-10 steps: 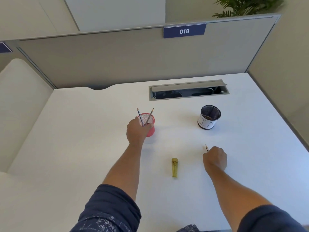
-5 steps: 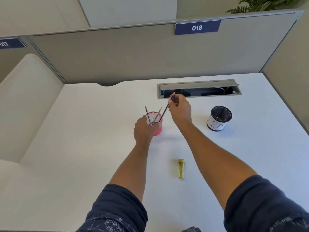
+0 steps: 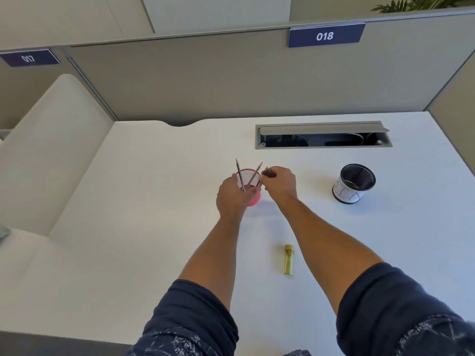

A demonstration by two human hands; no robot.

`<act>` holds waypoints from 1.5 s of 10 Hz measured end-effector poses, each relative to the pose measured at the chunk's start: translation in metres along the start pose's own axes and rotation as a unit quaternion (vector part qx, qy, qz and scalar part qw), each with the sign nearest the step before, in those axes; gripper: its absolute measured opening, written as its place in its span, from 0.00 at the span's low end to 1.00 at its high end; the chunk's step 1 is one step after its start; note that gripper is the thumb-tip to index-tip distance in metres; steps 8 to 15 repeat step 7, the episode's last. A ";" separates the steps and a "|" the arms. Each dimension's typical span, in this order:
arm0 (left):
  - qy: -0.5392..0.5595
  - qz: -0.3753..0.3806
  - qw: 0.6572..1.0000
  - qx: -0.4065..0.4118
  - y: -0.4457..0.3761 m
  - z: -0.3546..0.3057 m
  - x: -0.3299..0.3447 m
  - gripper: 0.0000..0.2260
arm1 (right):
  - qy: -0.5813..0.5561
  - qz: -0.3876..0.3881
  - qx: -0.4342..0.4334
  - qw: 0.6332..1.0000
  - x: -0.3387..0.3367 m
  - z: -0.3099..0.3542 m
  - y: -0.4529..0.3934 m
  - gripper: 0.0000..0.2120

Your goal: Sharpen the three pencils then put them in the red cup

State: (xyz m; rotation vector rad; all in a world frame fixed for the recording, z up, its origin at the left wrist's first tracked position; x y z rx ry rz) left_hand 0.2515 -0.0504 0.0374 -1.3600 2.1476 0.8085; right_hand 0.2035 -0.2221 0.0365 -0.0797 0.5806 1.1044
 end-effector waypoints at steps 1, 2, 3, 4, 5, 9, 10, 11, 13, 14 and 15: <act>-0.006 -0.004 1.000 0.004 0.000 -0.002 -0.001 0.21 | -0.007 0.004 0.021 1.000 0.000 -0.003 -0.001 0.05; -0.012 -0.003 1.000 0.005 -0.001 -0.001 0.000 0.22 | 0.014 0.025 0.035 0.999 0.005 -0.005 -0.005 0.07; -0.028 0.001 1.000 0.000 0.001 -0.003 -0.001 0.24 | 0.058 0.034 0.038 0.997 0.006 -0.001 -0.004 0.08; -0.034 -0.001 0.999 0.006 0.000 -0.005 -0.002 0.23 | 0.076 0.049 0.027 0.996 0.011 -0.001 -0.004 0.08; -0.048 0.004 0.999 0.005 0.000 -0.007 -0.001 0.23 | 0.079 0.059 0.028 0.995 0.013 -0.002 -0.004 0.08; -0.107 -0.040 0.993 0.026 0.007 -0.001 0.003 0.41 | 0.139 0.070 -0.012 0.988 0.012 -0.012 0.010 0.11; -0.107 -0.040 0.993 0.026 0.007 -0.001 0.003 0.41 | 0.139 0.070 -0.012 0.988 0.012 -0.012 0.010 0.11; -0.107 -0.040 0.993 0.026 0.007 -0.001 0.003 0.41 | 0.139 0.070 -0.012 0.988 0.012 -0.012 0.010 0.11; -0.107 -0.040 0.993 0.026 0.007 -0.001 0.003 0.41 | 0.139 0.070 -0.012 0.988 0.012 -0.012 0.010 0.11; -0.107 -0.040 0.993 0.026 0.007 -0.001 0.003 0.41 | 0.139 0.070 -0.012 0.988 0.012 -0.012 0.010 0.11; -0.107 -0.040 0.993 0.026 0.007 -0.001 0.003 0.41 | 0.139 0.070 -0.012 0.988 0.012 -0.012 0.010 0.11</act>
Point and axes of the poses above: each hand's wrist, its own y-axis away from the middle knuckle, its own x-axis out of the palm, z = x × y, the point moved 8 cm from there along -y, towards the middle knuckle, and after that the axes turned 12 degrees about z, right-handed, at the moved point
